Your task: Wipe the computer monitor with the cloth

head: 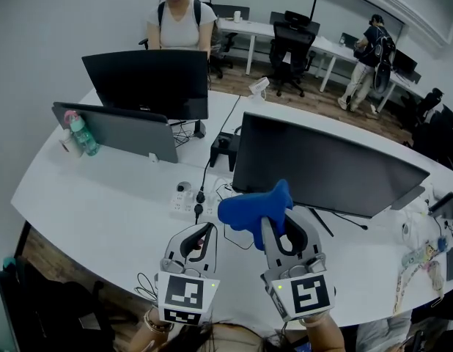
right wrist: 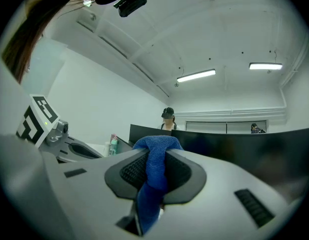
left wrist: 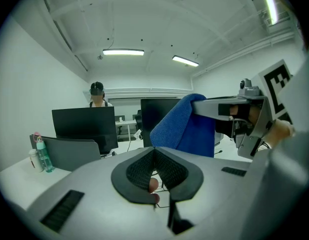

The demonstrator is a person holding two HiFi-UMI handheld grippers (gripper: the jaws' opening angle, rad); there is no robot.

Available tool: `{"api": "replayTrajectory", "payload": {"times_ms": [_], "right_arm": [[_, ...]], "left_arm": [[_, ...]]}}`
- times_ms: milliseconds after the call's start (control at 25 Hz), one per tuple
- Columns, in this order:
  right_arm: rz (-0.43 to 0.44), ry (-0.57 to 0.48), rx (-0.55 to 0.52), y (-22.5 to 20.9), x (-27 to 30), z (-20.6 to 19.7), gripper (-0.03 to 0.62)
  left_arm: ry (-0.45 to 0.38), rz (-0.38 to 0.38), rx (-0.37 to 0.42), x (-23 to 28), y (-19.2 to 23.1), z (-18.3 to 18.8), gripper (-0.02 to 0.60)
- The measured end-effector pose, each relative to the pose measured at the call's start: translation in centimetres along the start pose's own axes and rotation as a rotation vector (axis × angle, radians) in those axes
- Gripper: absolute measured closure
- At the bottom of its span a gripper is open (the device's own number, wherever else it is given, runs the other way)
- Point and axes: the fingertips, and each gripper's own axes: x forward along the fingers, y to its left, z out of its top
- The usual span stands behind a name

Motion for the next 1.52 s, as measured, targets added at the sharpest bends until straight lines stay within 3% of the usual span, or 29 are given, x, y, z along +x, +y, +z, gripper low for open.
{"api": "replayTrajectory", "payload": {"times_ms": [720, 1520], "right_arm": [[0.038, -0.034, -0.076, -1.2, 3.8, 2.0, 0.522], [0.004, -0.14, -0.087, -2.7, 6.3, 5.7, 0.522]], "left_arm": [[0.036, 0.041, -0.012, 0.9, 1.4, -0.7, 0.572], [0.072, 0.055, -0.029, 1.0, 1.8, -1.7, 0.572]]}}
